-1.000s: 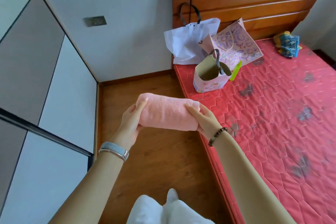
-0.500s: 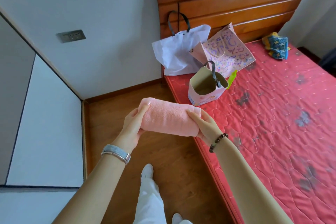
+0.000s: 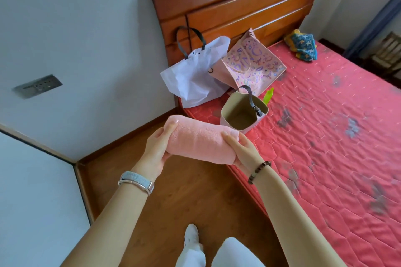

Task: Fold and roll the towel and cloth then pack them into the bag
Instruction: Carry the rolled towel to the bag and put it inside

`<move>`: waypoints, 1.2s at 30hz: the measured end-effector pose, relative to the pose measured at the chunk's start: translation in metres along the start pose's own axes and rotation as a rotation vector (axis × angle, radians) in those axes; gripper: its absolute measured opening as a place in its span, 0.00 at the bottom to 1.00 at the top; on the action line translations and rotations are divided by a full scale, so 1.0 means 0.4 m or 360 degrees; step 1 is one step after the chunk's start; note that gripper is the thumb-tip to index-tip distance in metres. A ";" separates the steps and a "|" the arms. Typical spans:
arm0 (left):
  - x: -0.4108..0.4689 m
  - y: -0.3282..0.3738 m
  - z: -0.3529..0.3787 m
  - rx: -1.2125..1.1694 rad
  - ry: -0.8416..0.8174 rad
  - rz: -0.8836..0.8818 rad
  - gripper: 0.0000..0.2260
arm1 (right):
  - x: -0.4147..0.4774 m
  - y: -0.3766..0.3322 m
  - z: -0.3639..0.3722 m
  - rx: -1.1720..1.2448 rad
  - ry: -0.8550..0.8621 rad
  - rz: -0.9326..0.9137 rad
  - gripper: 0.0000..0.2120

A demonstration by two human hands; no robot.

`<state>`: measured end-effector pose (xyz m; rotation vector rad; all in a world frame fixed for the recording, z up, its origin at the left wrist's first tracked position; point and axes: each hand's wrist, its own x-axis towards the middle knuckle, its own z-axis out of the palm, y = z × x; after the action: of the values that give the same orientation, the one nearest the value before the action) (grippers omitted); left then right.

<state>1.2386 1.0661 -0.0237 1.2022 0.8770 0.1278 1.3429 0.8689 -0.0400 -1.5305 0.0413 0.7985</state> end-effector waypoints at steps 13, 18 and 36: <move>0.253 0.052 0.082 0.0029 -0.0184 -0.0124 0.24 | 0.172 -0.055 -0.034 0.0171 0.0151 0.0058 0.17; 0.357 0.095 0.135 0.0012 -0.0228 -0.0154 0.23 | 0.265 -0.097 -0.059 0.0203 0.0155 0.0058 0.13; 0.658 0.157 0.419 0.0083 -0.0584 -0.0356 0.26 | 0.501 -0.180 -0.265 0.0371 0.0381 0.0147 0.17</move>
<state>1.5471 1.1015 -0.0938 1.1217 0.6870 -0.2907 1.5760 0.8723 -0.0872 -1.4015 0.3718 0.6545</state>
